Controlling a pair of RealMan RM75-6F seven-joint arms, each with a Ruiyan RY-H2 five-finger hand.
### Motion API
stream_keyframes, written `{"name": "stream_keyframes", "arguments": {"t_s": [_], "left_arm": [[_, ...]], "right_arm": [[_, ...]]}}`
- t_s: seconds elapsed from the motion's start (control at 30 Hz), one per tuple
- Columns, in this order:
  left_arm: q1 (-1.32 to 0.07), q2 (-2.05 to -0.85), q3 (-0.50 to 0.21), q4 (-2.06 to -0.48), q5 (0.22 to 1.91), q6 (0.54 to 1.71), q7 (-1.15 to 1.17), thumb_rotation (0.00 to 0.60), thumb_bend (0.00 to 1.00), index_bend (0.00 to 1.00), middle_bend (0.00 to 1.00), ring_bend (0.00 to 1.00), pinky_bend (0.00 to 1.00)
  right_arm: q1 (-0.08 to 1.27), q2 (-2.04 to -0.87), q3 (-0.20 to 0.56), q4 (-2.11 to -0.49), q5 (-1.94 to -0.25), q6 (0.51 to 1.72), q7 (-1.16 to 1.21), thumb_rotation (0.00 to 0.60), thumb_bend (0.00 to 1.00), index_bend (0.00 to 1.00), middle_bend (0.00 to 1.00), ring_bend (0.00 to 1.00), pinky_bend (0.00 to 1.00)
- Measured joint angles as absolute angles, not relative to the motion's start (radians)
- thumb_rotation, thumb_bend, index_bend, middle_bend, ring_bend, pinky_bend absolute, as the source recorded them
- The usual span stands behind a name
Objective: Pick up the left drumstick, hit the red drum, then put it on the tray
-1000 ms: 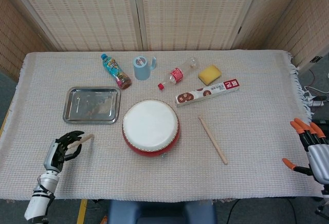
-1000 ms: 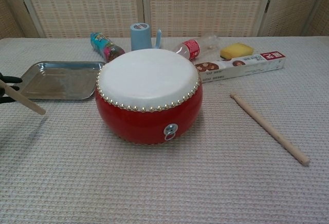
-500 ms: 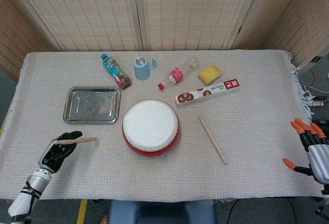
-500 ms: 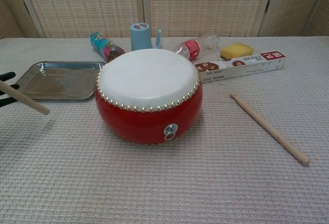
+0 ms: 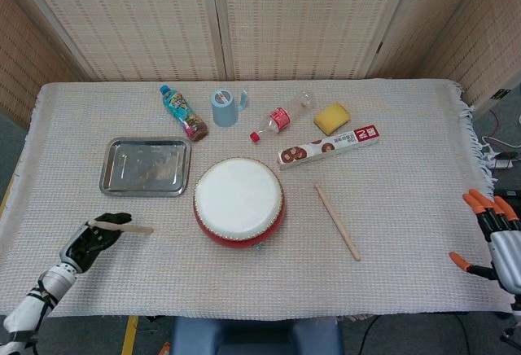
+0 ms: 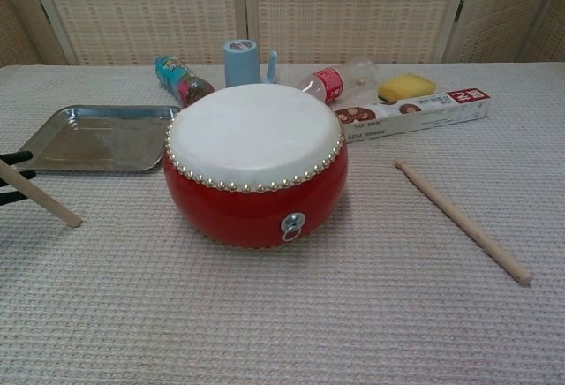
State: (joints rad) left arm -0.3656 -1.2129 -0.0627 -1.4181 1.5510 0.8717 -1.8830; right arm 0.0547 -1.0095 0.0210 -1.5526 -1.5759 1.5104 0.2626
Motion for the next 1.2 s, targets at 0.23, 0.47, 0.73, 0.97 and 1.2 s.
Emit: {"name": "stream_keyframes", "arguments": {"t_s": [0.23,0.47,0.73,0.97,1.2], "left_arm": [[-0.377,-1.243,-0.082,-1.434,1.455,0.866,-1.778,0.6,0.39,0.47,0.33,0.22,0.23],[-0.376,-1.287,-0.124,-1.468,1.354,0.884,-1.645,0.6,0.39,0.46,0.38,0.26,0.26],[-0.372,-1.356,-0.176,-1.506,1.246,0.926,-1.444,0.6,0.39,0.47,0.44,0.33,0.34],[-0.378,-1.447,-0.229,-1.515,1.131,0.953,-1.263,0.6,0.39,0.5,0.48,0.39,0.37],[-0.39,-1.527,-0.281,-1.502,1.058,0.947,-1.159,0.6,0.39,0.51,0.5,0.41,0.41]], "right_arm": [[0.055,-1.011,0.022,-1.545,-1.575,1.508,0.27,0.6,0.16,0.0,0.01,0.0,0.0],[0.058,-1.014,0.024,-1.536,-1.573,1.503,0.278,0.6,0.16,0.0,0.01,0.0,0.0],[0.058,-1.013,0.024,-1.532,-1.57,1.501,0.283,0.6,0.16,0.0,0.01,0.0,0.0],[0.059,-1.014,0.024,-1.526,-1.568,1.496,0.289,0.6,0.16,0.0,0.01,0.0,0.0],[0.06,-1.015,0.025,-1.521,-1.565,1.493,0.297,0.6,0.16,0.0,0.01,0.0,0.0]]}}
